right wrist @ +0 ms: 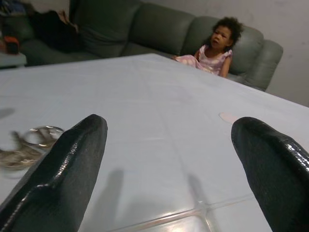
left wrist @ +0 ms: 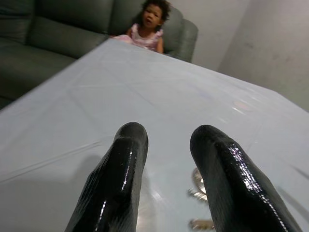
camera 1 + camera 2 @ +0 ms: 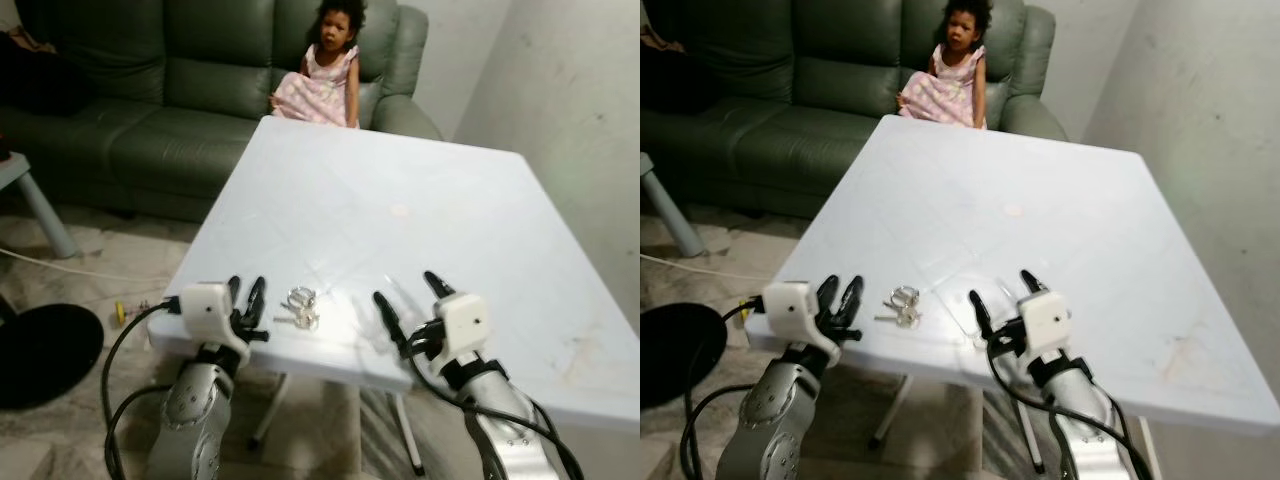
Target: Hang keys on a hook
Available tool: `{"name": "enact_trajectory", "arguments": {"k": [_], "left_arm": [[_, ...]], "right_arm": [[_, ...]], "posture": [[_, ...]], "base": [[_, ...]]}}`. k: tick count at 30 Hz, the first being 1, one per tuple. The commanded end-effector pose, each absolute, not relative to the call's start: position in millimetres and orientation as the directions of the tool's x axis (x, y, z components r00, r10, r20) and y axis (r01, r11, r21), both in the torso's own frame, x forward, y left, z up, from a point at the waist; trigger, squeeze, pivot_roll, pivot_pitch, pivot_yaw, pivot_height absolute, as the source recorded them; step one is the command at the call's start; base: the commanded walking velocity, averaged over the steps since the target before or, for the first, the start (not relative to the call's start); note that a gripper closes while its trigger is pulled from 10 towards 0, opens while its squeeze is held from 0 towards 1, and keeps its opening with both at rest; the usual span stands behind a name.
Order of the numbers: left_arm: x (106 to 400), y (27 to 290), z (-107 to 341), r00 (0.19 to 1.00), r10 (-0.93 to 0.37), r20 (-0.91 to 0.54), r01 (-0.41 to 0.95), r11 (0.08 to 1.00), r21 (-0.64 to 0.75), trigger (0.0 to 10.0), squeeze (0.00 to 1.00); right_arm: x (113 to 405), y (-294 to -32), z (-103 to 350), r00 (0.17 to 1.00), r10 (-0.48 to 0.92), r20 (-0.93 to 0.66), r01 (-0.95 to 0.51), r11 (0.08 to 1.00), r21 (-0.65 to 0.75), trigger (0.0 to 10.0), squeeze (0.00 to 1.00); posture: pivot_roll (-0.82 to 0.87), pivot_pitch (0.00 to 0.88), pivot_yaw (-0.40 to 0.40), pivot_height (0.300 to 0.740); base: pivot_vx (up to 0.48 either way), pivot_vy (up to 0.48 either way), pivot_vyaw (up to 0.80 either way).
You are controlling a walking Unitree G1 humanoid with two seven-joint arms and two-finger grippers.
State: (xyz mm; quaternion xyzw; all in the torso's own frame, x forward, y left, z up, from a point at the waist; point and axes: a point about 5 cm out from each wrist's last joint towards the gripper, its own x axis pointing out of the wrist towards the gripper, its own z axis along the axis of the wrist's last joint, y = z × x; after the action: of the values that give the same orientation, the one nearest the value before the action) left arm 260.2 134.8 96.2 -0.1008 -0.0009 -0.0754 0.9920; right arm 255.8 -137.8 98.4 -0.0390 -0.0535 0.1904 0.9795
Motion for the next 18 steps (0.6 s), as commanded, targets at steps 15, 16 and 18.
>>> {"name": "enact_trajectory", "arguments": {"k": [15, 16, 18], "left_arm": [[260.8, 132.0, 90.3, 0.989, -0.144, -0.014, 0.138, 0.964, -0.227, 10.0, 0.0], [260.8, 131.9, 90.2, 0.989, -0.145, -0.014, 0.138, 0.964, -0.227, 10.0, 0.0], [261.1, 131.7, 90.0, 0.99, -0.143, -0.015, 0.136, 0.964, -0.226, 10.0, 0.0]], "right_arm": [[257.9, -140.3, 101.8, 0.919, 0.383, 0.09, -0.371, 0.921, -0.12, 10.0, 0.0], [258.0, -140.3, 101.9, 0.919, 0.383, 0.09, -0.372, 0.92, -0.121, 10.0, 0.0], [258.2, -140.2, 102.2, 0.918, 0.386, 0.09, -0.374, 0.919, -0.123, 10.0, 0.0]], "posture": [[0.11, 0.0, -0.105, 0.74], [0.11, 0.0, -0.105, 0.74], [0.11, 0.0, -0.106, 0.74]], "base": [[0.0, 0.364, 0.0], [0.0, 0.458, 0.0], [0.0, 0.458, 0.0]]}}
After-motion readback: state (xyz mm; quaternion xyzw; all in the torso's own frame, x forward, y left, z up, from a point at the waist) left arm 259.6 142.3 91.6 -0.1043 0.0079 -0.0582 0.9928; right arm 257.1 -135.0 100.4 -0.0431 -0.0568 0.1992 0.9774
